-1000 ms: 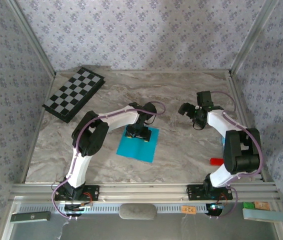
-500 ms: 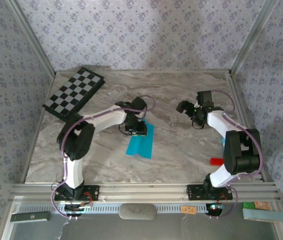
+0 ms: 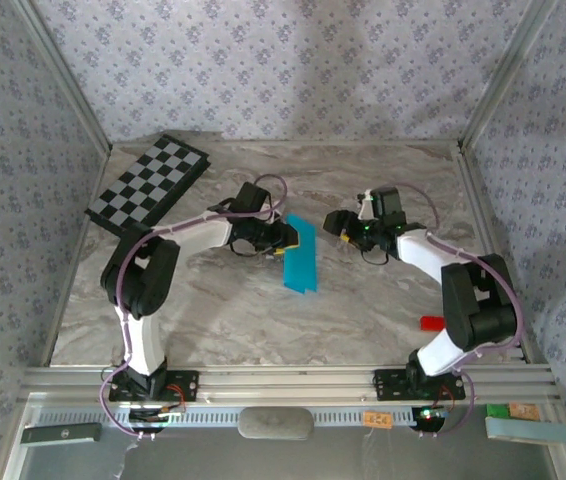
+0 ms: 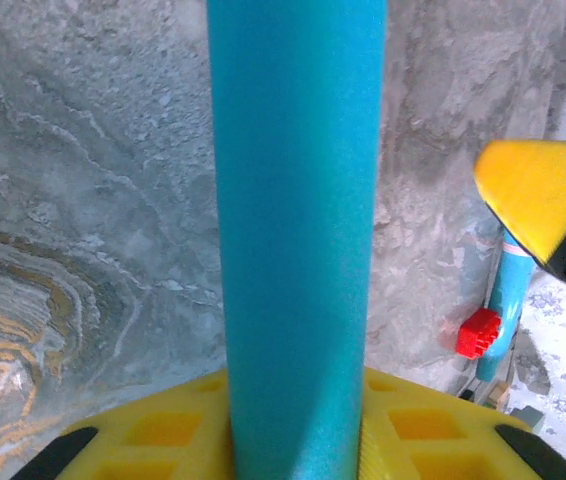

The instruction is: Fold a paper plane with a square sheet of paper (pick it up from the middle)

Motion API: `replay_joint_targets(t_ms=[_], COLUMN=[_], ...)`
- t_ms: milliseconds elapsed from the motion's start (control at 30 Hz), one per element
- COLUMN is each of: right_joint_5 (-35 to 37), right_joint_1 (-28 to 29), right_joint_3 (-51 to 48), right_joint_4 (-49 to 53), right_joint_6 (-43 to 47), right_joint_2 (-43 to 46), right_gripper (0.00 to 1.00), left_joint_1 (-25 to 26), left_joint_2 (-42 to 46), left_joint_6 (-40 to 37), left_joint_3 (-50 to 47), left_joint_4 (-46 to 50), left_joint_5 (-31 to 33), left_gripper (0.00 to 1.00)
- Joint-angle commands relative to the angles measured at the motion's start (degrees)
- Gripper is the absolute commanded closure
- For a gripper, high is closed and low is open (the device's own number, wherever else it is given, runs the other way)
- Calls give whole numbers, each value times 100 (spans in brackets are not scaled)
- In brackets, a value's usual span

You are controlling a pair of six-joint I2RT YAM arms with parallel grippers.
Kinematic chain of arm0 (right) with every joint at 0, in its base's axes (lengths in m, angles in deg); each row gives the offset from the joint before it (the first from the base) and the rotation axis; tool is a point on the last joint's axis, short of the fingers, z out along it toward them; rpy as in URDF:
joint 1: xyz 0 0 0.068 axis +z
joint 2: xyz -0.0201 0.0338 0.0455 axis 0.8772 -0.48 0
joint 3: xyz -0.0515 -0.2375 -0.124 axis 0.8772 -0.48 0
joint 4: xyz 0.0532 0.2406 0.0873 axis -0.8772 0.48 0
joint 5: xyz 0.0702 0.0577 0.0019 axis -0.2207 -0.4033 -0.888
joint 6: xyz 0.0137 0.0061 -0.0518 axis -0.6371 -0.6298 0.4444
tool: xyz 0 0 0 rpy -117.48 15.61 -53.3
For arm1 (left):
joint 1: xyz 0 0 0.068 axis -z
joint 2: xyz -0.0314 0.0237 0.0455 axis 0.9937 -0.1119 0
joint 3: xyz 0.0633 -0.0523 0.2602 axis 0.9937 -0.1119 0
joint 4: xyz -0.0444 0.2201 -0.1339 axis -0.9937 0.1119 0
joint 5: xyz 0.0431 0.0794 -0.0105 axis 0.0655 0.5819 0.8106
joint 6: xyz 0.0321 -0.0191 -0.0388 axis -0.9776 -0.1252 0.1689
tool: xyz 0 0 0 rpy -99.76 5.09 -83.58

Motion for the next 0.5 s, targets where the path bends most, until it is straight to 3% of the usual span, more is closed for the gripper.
replay_joint_targets(t_ms=[0, 233, 467], right_joint_5=[-212, -200, 3], right_joint_1=[245, 782, 1070], right_joint_3=[-78, 382, 756], right_joint_4=[-54, 311, 767], right_joint_6=[-97, -78, 3], right_joint_2=[-296, -1022, -1474], right_gripper=[34, 65, 78], left_joint_1=[-82, -100, -104], left_joint_2=[-230, -410, -445], left_joint_6=[-33, -272, -404], left_joint_3=[-103, -178, -203], left_joint_4=[-86, 78, 245], left_joint_5=[-43, 245, 495], left_gripper=[72, 74, 74])
